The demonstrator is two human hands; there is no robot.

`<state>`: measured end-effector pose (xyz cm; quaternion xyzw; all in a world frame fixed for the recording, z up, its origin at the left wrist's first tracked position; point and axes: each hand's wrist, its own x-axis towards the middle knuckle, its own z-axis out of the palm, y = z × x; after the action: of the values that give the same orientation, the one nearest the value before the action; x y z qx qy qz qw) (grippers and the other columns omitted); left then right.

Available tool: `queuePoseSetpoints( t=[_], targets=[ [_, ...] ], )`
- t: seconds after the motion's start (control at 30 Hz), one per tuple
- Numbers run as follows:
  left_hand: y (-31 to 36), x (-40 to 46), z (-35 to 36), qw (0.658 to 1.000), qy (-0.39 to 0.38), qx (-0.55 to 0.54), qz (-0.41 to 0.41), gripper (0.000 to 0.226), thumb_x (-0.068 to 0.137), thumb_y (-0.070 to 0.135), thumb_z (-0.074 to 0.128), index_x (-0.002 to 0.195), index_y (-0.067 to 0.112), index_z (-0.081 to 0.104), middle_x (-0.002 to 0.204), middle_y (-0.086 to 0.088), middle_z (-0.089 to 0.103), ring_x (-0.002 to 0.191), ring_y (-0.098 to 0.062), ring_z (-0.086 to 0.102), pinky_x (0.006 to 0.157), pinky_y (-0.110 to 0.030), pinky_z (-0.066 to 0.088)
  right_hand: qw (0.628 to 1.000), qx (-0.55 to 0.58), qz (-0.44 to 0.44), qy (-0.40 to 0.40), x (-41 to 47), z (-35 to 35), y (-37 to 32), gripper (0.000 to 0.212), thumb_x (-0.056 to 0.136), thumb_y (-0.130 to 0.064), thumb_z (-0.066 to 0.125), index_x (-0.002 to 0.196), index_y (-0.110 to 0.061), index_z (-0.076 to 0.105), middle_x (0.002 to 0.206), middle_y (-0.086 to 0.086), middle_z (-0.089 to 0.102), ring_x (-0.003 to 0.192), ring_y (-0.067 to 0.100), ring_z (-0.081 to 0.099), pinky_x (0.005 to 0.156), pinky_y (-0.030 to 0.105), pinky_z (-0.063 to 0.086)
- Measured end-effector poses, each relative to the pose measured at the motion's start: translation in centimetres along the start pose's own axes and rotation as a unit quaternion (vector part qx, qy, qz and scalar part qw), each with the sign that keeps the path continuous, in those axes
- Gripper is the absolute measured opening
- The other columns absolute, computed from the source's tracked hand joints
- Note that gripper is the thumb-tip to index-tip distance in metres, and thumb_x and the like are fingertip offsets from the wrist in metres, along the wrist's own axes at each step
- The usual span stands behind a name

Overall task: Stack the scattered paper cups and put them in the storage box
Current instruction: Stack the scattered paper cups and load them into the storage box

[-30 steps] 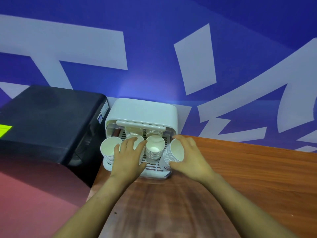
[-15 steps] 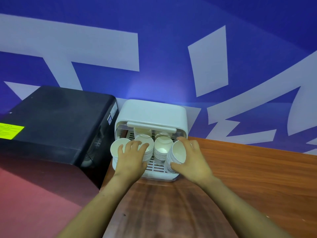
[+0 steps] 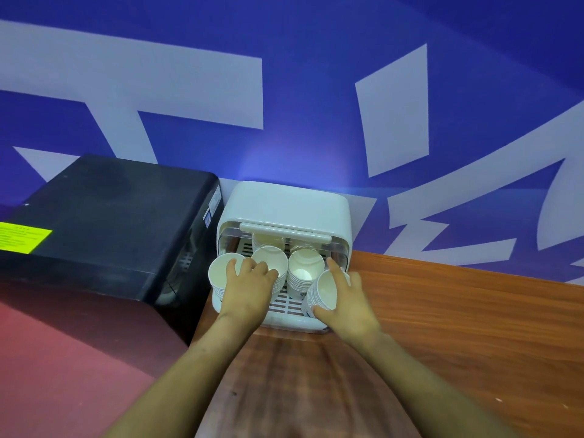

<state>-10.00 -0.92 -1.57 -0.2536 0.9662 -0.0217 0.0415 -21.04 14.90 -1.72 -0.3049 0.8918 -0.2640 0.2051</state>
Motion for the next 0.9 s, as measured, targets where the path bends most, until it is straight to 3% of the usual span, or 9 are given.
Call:
queuePoseSetpoints(
  t=[0.23, 0.47, 0.6, 0.67, 0.77, 0.9],
  targets=[
    [0.2, 1.2, -0.5, 0.999, 0.038, 0.01, 0.017, 0.037, 0.088, 0.006, 0.048, 0.123, 0.02, 0.044, 0.119, 0.0, 0.051, 0.114, -0.026, 0.044, 0.093, -0.036, 0.032, 0.999, -0.031, -0.041, 0.014, -0.5, -0.5, -0.5, 0.094, 0.073, -0.037, 0.073, 0.147, -0.047, 0.015, 0.136, -0.003, 0.03, 0.124, 0.024, 0.041, 0.105, 0.031, 0.036],
    [0.7, 2.3, 0.5, 0.999, 0.034, 0.003, 0.014, 0.021, 0.095, 0.017, 0.044, 0.115, 0.02, 0.051, 0.113, 0.0, 0.055, 0.105, -0.025, 0.05, 0.09, -0.036, 0.033, 0.999, -0.033, -0.018, 0.014, -0.2, 0.7, -1.1, 0.093, 0.076, -0.039, 0.072, 0.148, -0.041, 0.012, 0.137, 0.001, 0.028, 0.125, 0.028, 0.042, 0.104, 0.032, 0.035],
    [0.0, 1.7, 0.7, 0.994, 0.095, -0.039, 0.034, 0.035, 0.079, 0.034, 0.068, 0.11, 0.018, 0.064, 0.118, -0.006, 0.06, 0.106, -0.029, 0.057, 0.086, -0.042, 0.045, 1.0, 0.004, 0.026, -0.017, 0.0, 0.8, 0.0, 0.099, 0.076, -0.043, 0.071, 0.149, -0.04, 0.004, 0.139, 0.003, 0.023, 0.128, 0.028, 0.039, 0.107, 0.034, 0.036],
    [-0.6, 1.5, 0.9, 0.99, 0.123, -0.06, 0.032, 0.046, 0.073, 0.043, 0.07, 0.112, 0.02, 0.065, 0.121, -0.007, 0.06, 0.109, -0.03, 0.058, 0.085, -0.046, 0.049, 0.999, -0.022, 0.033, -0.028, 0.1, 0.2, -0.2, 0.099, 0.076, -0.054, 0.068, 0.15, -0.037, 0.004, 0.146, 0.002, 0.018, 0.134, 0.027, 0.032, 0.109, 0.035, 0.033],
    [-1.0, 1.6, 0.2, 0.991, 0.112, -0.063, 0.028, 0.053, 0.08, 0.05, 0.048, 0.123, 0.021, 0.058, 0.132, -0.008, 0.055, 0.121, -0.03, 0.051, 0.093, -0.049, 0.043, 0.985, -0.172, -0.008, 0.019, -0.2, -0.4, -1.6, 0.092, 0.077, -0.07, 0.054, 0.15, -0.034, 0.012, 0.155, 0.0, 0.012, 0.141, 0.024, 0.02, 0.11, 0.039, 0.026],
    [-0.8, 1.7, 0.1, 1.0, -0.009, -0.01, 0.027, 0.046, 0.092, 0.035, 0.049, 0.135, 0.022, 0.042, 0.148, -0.006, 0.032, 0.143, -0.031, 0.014, 0.114, -0.052, 0.011, 0.956, -0.262, -0.128, 0.028, 0.1, -0.1, -3.2, 0.068, 0.088, -0.054, 0.048, 0.147, -0.025, 0.027, 0.153, 0.0, 0.023, 0.142, 0.02, 0.016, 0.11, 0.037, 0.02]
  ],
)
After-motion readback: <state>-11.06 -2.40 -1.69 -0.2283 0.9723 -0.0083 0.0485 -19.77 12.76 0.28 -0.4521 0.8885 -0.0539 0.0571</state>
